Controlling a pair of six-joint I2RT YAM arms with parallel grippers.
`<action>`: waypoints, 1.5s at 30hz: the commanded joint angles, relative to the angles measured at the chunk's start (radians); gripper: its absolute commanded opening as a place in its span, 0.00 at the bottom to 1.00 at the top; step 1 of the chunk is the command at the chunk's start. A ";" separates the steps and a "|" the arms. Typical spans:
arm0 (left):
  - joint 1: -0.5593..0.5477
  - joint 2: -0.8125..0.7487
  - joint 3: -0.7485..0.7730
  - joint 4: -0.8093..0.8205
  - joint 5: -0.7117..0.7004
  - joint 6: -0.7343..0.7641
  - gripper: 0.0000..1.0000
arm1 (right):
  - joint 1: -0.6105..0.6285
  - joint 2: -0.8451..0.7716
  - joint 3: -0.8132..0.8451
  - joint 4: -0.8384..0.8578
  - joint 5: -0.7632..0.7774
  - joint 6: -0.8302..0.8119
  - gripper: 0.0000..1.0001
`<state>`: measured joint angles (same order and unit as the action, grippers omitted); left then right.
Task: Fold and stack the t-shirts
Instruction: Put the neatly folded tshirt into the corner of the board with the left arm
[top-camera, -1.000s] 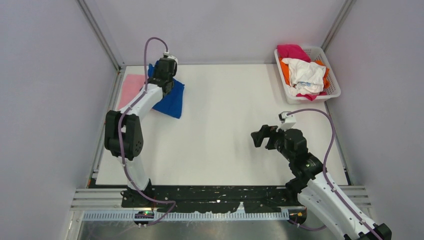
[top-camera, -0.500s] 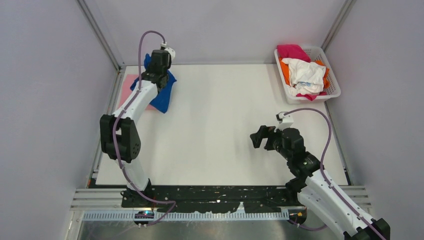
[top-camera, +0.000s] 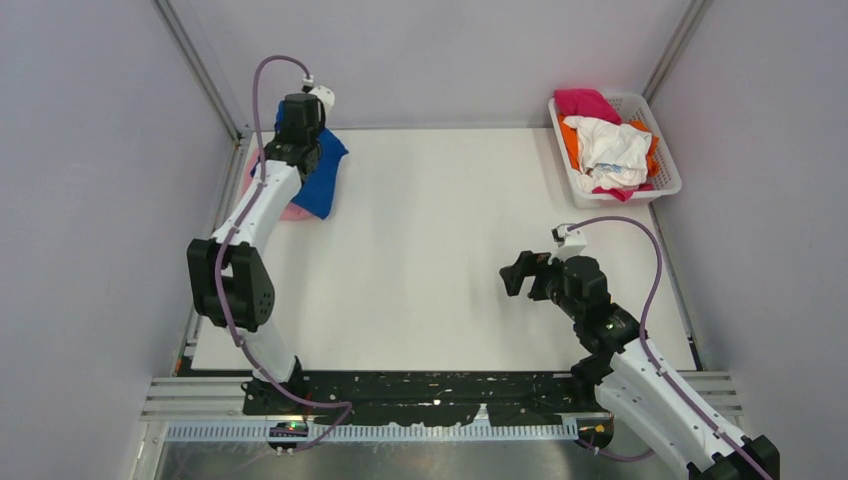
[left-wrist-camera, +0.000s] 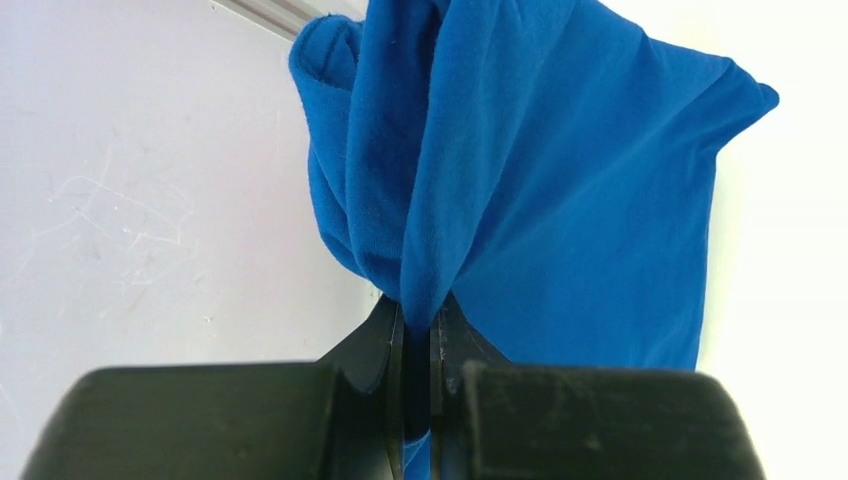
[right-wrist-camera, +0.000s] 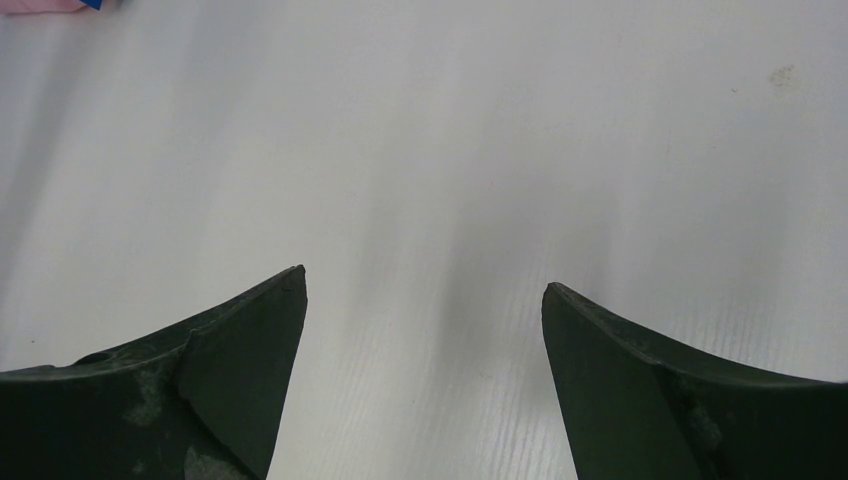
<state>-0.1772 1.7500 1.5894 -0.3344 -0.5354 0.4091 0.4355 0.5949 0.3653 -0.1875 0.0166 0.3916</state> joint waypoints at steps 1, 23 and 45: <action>0.047 0.025 0.064 0.022 0.046 -0.056 0.00 | -0.004 0.007 0.001 0.047 0.013 -0.005 0.95; 0.266 0.410 0.352 -0.068 0.104 -0.184 0.00 | -0.004 0.008 0.002 0.048 0.115 -0.010 0.95; 0.326 0.454 0.440 -0.169 0.026 -0.266 0.65 | -0.004 -0.022 0.017 0.002 0.171 -0.007 0.95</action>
<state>0.1425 2.2196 1.9823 -0.4934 -0.4587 0.1684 0.4355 0.5964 0.3653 -0.1925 0.1474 0.3908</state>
